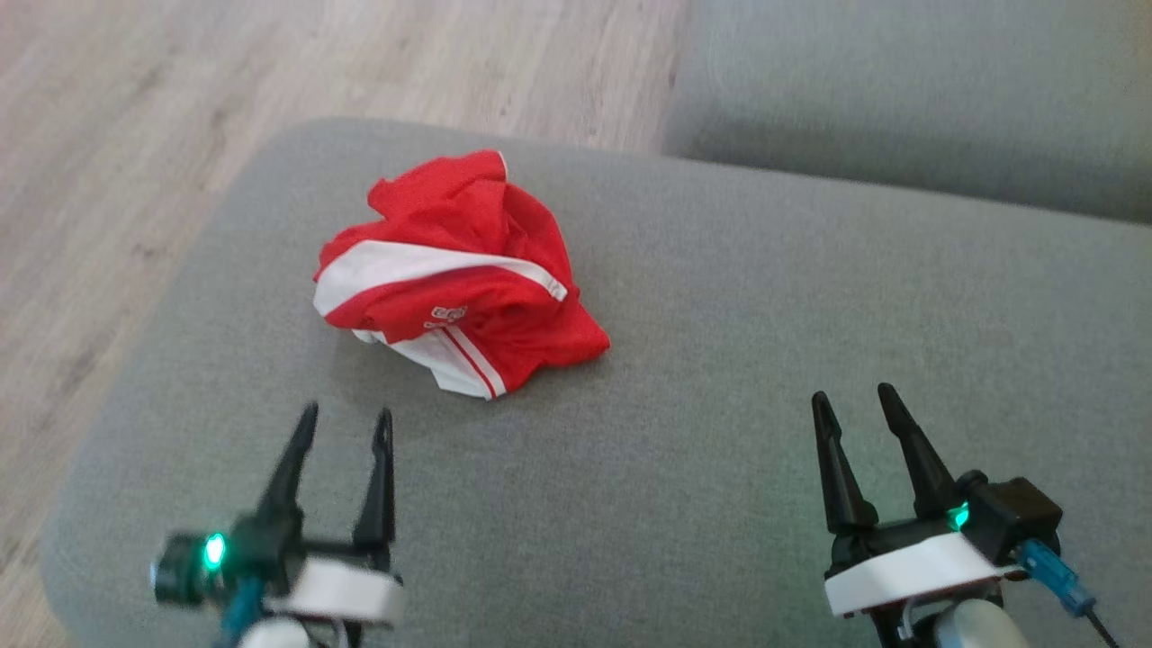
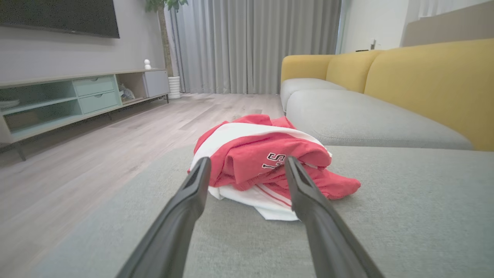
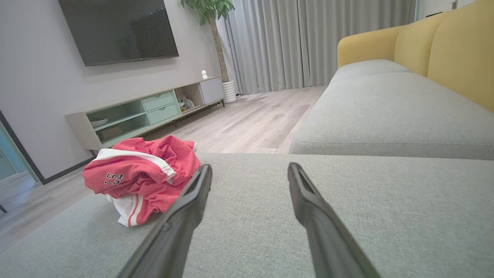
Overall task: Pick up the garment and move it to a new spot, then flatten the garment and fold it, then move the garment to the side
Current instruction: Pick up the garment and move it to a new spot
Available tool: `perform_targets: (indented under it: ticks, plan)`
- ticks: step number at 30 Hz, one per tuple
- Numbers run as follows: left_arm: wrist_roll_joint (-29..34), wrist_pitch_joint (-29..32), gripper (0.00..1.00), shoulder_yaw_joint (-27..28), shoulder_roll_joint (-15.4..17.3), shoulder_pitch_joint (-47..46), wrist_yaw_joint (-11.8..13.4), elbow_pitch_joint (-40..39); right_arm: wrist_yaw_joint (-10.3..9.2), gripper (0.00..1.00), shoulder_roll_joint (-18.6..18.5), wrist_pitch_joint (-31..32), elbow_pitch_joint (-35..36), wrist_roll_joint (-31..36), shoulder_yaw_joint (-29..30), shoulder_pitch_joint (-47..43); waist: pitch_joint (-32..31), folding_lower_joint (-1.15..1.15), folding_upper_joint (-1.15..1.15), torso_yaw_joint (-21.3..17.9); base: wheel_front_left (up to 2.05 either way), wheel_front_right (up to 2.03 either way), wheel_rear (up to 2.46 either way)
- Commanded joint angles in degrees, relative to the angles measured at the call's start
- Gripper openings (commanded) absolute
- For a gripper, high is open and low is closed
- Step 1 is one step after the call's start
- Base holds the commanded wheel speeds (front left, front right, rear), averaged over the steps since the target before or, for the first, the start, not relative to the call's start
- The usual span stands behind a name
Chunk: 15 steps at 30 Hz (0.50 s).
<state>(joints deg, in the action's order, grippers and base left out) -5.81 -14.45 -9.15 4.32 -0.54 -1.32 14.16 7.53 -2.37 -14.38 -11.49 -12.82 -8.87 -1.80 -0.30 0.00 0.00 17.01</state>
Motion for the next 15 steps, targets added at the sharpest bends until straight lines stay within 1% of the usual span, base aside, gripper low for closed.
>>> perform_targets:
  ticks: [1, 4, 7, 8, 11, 12, 15]
  plan:
    - [0.6, -0.5, 1.00, 1.9, 1.7, -5.9, -0.9, -0.5, -0.04, 1.00, -0.5, -0.6, 2.3, 0.7, -1.1, 2.6, 1.7, 0.00, 0.00, -0.5, 0.00, 0.00, 0.00]
    - [1.0, 0.6, 1.00, 0.4, 4.7, -12.3, -3.7, 3.7, -0.04, 1.00, -0.5, -0.6, 2.6, 1.5, -0.5, 3.6, 4.1, 0.00, 0.00, -1.0, 0.00, 0.00, 0.00]
    - [1.5, 4.3, 1.00, -2.2, 8.0, -19.6, -5.4, 8.5, -0.04, 1.00, -0.5, -0.6, 2.8, 2.2, -0.2, 4.8, 6.0, 0.00, 0.00, -1.8, 0.00, 0.00, 0.00]
    - [0.8, 7.6, 1.00, -4.5, 9.9, -23.9, -5.9, 11.6, -0.04, 1.00, -0.5, -0.6, 2.8, 2.5, 0.1, 5.5, 7.1, 0.00, 0.00, -2.3, 0.00, 0.00, 0.00]
    - [-1.4, 10.9, 1.00, -9.6, 12.7, -29.3, -6.1, 14.8, -0.04, 1.00, -0.5, -0.6, 2.8, 2.6, 0.6, 6.3, 8.5, 0.00, 0.00, -3.5, 0.00, 0.00, 0.00]
    - [-1.4, 10.9, 1.00, -9.6, 12.7, -29.3, -6.1, 14.8, -0.04, 1.00, -0.5, -0.6, 2.8, 2.6, 0.6, 6.3, 8.5, 0.00, 0.00, -3.5, 0.00, 0.00, 0.00]
    - [-4.6, 13.2, 1.00, -15.9, 16.3, -33.6, -6.1, 17.1, -0.04, 1.00, -0.5, -0.6, 3.0, 2.9, 1.3, 7.1, 9.8, 0.00, 0.00, -4.7, 0.00, 0.00, 0.00]
